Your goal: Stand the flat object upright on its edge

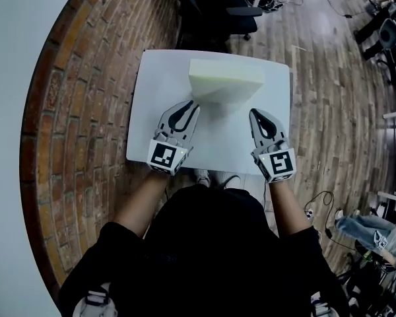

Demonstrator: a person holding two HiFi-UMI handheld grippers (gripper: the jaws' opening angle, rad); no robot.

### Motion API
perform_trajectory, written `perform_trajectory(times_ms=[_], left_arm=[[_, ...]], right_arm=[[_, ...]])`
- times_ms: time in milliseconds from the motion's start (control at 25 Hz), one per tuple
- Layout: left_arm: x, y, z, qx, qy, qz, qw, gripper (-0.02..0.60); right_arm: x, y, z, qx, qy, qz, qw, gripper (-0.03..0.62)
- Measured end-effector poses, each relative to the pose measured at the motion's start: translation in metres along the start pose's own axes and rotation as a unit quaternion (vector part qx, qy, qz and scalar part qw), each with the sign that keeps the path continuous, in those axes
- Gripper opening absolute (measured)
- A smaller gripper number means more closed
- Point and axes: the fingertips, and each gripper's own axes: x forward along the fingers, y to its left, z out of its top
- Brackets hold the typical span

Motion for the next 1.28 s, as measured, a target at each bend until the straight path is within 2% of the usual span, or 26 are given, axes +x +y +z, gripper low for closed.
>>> perform_trajectory(times_ms=[200, 400, 600, 800, 1000, 1160, 1280], left_arm=[[-0.019, -0.037, 0.024, 0.007, -0.011, -0.016, 0.9998, 0.023], [-0.034, -0.065, 0.038, 0.003, -0.006, -0.019, 0.9998, 0.020], [-0.047, -0.085, 0.058, 0.009, -0.026, -0.019, 0.9994, 0.020], [-0.055, -0.104, 0.071, -0.001, -0.030, -0.014, 0.9994, 0.020], [-0.062, -0.117, 0.072, -0.001, -0.030, -0.014, 0.9995, 0.020], [-0.069, -0.123, 0.069, -0.016, -0.014, -0.008, 0.9998, 0.020], [-0.073, -0.126, 0.068, -0.011, -0.020, -0.007, 0.9997, 0.020]], right_arm=[[-0.019, 0.020, 0.021, 0.001, -0.016, 0.048, 0.999, 0.006], [-0.042, 0.032, 0.032, 0.004, -0.021, 0.068, 0.997, 0.005], [-0.063, 0.039, 0.041, 0.020, -0.025, 0.076, 0.997, 0.005], [-0.082, 0.047, 0.047, 0.026, -0.032, 0.085, 0.996, 0.005], [-0.094, 0.056, 0.052, 0.024, -0.039, 0.091, 0.995, 0.005], [-0.099, 0.062, 0.056, 0.019, -0.041, 0.100, 0.994, 0.005], [-0.101, 0.066, 0.058, 0.019, -0.045, 0.104, 0.993, 0.005]])
